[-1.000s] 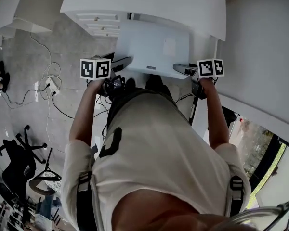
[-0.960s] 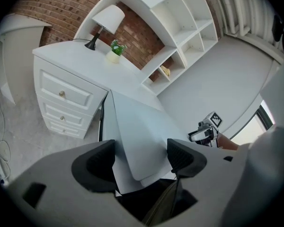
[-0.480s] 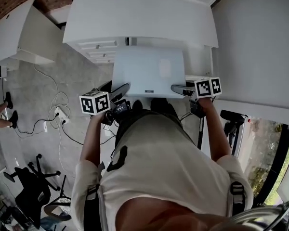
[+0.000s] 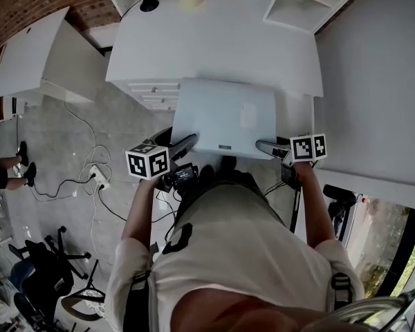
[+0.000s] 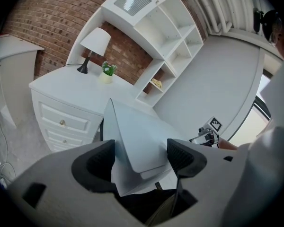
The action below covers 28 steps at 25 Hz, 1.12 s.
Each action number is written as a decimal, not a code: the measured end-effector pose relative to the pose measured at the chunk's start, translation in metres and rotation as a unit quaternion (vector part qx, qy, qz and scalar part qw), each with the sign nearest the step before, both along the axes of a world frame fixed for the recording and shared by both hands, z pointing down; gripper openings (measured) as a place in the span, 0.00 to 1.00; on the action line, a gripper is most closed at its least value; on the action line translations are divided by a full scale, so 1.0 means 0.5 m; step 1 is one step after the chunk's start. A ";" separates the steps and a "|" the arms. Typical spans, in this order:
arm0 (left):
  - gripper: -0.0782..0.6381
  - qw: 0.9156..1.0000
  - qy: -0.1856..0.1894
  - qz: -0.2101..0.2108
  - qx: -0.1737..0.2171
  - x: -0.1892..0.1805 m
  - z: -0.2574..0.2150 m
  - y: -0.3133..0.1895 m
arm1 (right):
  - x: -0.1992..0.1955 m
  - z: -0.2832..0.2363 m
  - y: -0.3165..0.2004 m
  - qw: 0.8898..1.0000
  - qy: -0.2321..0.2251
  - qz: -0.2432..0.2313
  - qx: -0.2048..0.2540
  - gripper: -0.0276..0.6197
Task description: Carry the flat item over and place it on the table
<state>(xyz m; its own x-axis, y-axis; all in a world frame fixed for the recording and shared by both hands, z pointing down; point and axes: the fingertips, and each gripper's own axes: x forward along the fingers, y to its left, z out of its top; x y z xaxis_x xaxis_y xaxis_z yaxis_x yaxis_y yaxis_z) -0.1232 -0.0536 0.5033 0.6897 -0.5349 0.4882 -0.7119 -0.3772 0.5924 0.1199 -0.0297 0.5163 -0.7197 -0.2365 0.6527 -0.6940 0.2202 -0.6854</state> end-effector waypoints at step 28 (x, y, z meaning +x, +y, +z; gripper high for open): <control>0.58 0.993 -0.042 -0.109 -0.022 -0.044 -0.004 -0.226 | -0.045 0.021 -0.340 0.994 -0.062 -0.092 0.026 0.63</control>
